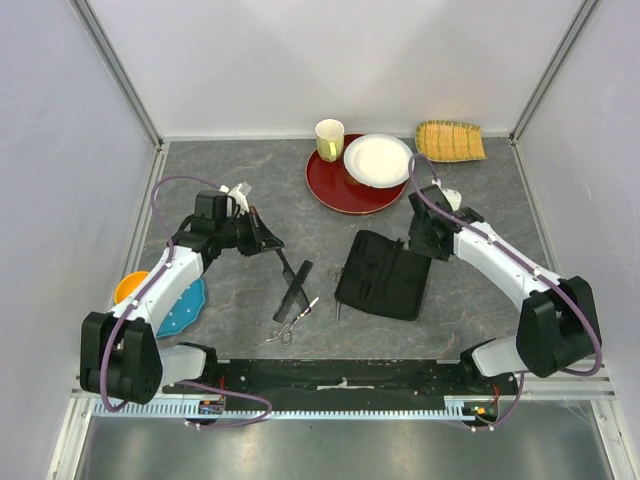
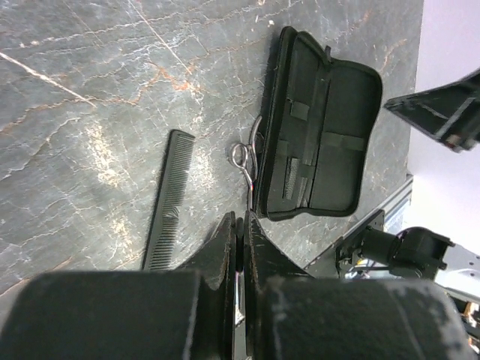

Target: Sort the hair-cutting tools

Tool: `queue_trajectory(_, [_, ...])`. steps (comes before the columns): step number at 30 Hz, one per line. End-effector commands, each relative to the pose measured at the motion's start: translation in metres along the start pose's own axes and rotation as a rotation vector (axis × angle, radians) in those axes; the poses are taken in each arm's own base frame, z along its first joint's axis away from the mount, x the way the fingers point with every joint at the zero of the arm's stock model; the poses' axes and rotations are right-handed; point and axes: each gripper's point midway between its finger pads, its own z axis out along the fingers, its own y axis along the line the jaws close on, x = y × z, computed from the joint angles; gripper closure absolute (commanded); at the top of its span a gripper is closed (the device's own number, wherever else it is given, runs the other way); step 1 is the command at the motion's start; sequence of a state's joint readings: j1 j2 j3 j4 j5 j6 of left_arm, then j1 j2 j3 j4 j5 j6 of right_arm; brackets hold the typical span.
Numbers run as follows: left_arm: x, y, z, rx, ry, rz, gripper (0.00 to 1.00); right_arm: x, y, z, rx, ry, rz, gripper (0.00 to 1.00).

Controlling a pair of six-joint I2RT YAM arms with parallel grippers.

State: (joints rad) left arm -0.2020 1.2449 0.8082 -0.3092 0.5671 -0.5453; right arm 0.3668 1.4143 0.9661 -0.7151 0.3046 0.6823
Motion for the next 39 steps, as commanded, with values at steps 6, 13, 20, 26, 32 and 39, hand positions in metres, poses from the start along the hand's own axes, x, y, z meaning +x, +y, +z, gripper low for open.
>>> queue_trajectory(6, [-0.032,0.007,-0.021,-0.136,-0.113,0.096,0.98,-0.001,0.152,-0.082,-0.557,-0.038,-0.467,0.35])
queue_trajectory(13, [-0.045,0.015,-0.040,-0.231,-0.174,0.106,0.98,0.087,0.166,-0.086,-0.676,0.074,-0.769,0.75])
queue_trajectory(20, [-0.047,0.011,-0.047,-0.235,-0.193,0.092,0.98,0.170,0.155,-0.063,-0.655,0.192,-0.909,1.00])
queue_trajectory(26, [-0.045,0.010,-0.051,-0.237,-0.189,0.092,0.98,0.181,0.177,-0.053,-0.656,0.170,-0.895,1.00])
queue_trajectory(32, [-0.043,0.010,-0.053,-0.245,-0.185,0.088,0.98,0.157,0.187,-0.019,-0.482,0.071,-0.886,1.00])
queue_trajectory(39, [-0.047,0.005,-0.061,-0.253,-0.196,0.106,0.98,0.095,0.179,0.004,-0.305,-0.058,-0.736,1.00])
